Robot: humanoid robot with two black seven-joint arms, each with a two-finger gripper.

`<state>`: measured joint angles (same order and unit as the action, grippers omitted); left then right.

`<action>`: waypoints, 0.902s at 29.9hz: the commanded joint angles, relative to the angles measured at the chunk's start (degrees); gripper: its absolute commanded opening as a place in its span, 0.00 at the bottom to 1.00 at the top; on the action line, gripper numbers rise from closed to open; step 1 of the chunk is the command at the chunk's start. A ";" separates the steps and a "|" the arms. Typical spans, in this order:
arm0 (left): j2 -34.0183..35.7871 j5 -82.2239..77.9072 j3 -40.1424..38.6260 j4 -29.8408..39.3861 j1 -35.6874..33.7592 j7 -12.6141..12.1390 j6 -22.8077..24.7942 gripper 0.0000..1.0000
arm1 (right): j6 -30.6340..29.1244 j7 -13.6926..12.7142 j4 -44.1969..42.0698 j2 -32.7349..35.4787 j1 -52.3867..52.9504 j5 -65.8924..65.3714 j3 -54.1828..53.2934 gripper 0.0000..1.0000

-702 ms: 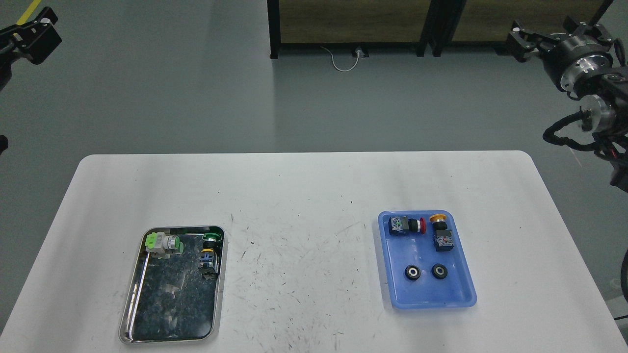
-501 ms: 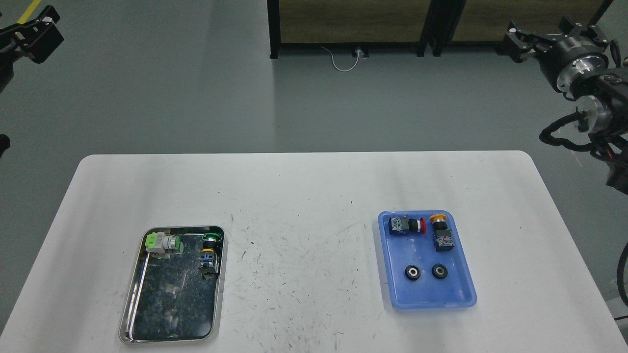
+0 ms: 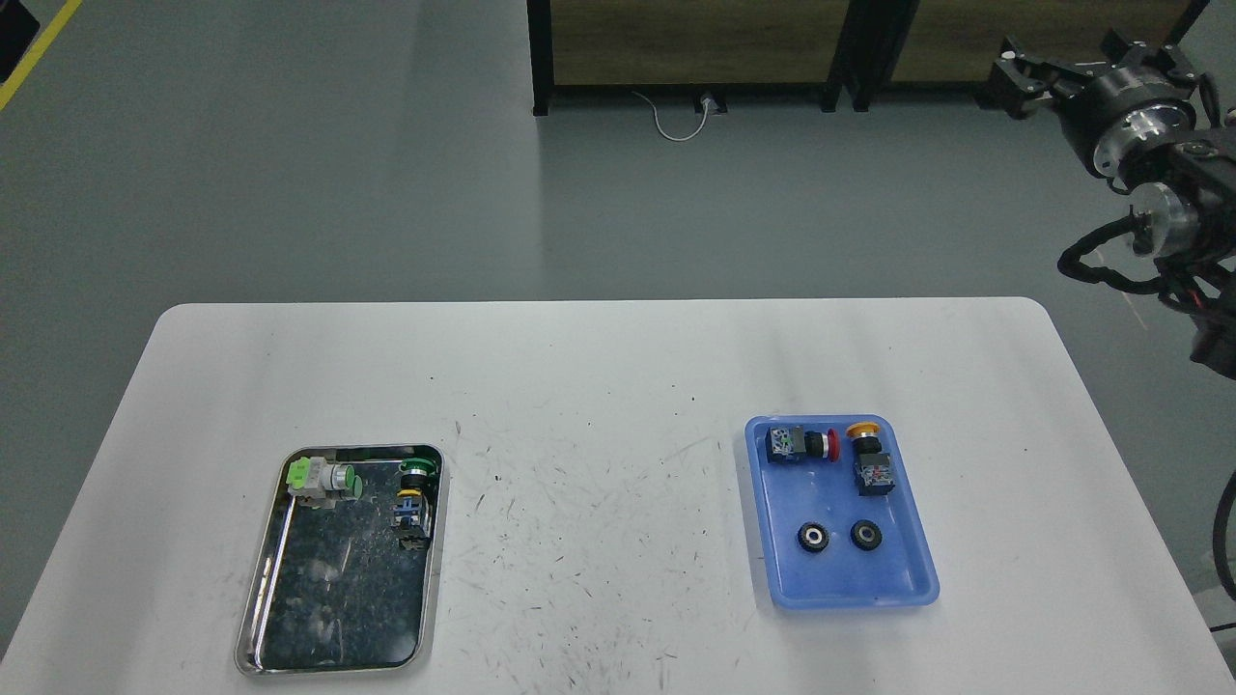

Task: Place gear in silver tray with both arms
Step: 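Move the right gripper toward the blue tray, then lower the right gripper and grasp a black gear in the blue tray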

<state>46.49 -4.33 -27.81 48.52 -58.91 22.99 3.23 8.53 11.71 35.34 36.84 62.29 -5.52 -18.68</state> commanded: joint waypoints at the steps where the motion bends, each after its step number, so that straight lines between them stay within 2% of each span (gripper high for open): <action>1: -0.61 0.11 0.04 -0.89 0.37 0.74 -0.59 1.00 | -2.10 0.50 0.17 -0.10 -0.33 0.07 -0.30 1.00; 4: -0.70 0.11 0.04 -0.80 0.54 2.58 -0.85 1.00 | -6.58 1.03 0.52 -0.28 -0.15 0.07 -0.13 1.00; 6: -0.70 0.02 0.48 -0.71 0.55 2.41 -1.03 1.00 | -8.17 0.95 0.78 -1.24 0.02 -0.02 0.22 1.00; 10: 0.09 -0.59 1.79 -0.62 1.51 2.85 -1.03 1.00 | -8.70 0.77 3.85 -1.60 -0.33 -1.16 1.71 1.00; 14: 1.23 -1.56 3.72 -0.01 2.21 3.03 -0.77 1.00 | -9.58 0.07 9.38 -1.33 -0.07 -4.23 7.86 1.00; 18: 1.85 -4.28 7.06 0.87 2.22 2.85 -0.41 1.00 | -10.99 -2.39 15.45 -1.24 0.46 -4.68 13.39 1.00; 27: 1.76 -4.37 9.71 2.36 2.57 1.62 -0.33 1.00 | -14.41 -5.82 26.79 2.36 1.16 -7.49 24.21 1.00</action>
<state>48.40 -8.69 -18.27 50.45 -56.44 25.11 3.05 -4.01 7.04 59.44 37.99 63.34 -12.02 3.00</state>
